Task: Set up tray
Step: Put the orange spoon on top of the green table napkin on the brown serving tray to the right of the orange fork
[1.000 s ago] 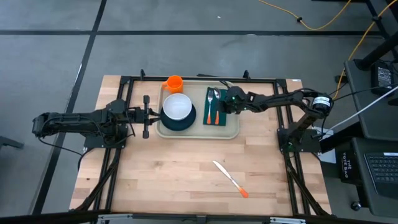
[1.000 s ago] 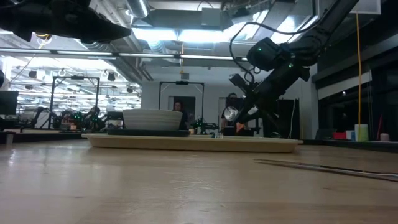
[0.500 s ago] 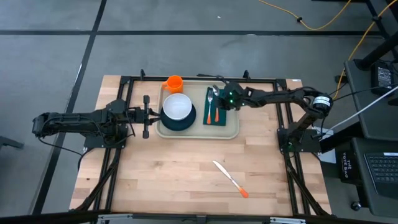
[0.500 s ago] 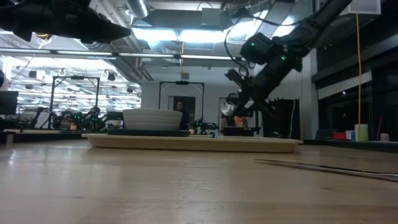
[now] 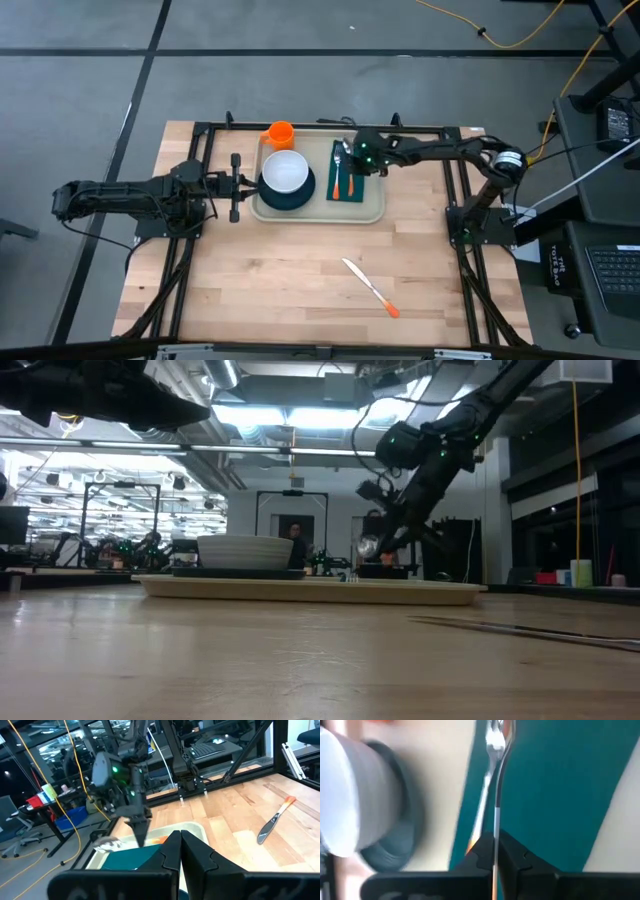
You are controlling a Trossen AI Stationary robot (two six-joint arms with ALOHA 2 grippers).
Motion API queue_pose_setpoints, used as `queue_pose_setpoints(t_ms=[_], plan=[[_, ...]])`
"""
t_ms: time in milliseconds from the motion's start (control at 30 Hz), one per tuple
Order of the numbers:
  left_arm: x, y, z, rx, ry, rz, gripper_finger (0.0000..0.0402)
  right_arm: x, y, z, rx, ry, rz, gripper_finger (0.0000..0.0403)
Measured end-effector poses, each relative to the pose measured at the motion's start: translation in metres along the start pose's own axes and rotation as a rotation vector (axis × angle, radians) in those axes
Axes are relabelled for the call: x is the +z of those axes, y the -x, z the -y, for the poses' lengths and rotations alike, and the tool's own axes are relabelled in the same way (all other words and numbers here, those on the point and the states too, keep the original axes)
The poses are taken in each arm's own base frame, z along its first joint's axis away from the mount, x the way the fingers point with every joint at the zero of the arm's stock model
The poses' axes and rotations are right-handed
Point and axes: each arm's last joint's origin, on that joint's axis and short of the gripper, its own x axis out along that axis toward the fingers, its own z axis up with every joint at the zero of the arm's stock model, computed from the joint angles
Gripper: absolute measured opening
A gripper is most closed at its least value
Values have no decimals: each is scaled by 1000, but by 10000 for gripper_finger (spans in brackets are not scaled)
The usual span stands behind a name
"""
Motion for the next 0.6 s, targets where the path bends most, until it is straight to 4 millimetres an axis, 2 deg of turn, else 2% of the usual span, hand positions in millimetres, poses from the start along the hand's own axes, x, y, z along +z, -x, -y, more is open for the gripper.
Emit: queue_pose_setpoints(t_ms=[100,233,600], plan=[[0,0,0,0,0,1,6,-2,-15,3,-8,-1,-15,9],[0,0,0,0,1,0,2,3,-23,4,27,-26,-4,9],[0,0,0,0,0,1,8,1,-28,9,-8,-98,-43,9]])
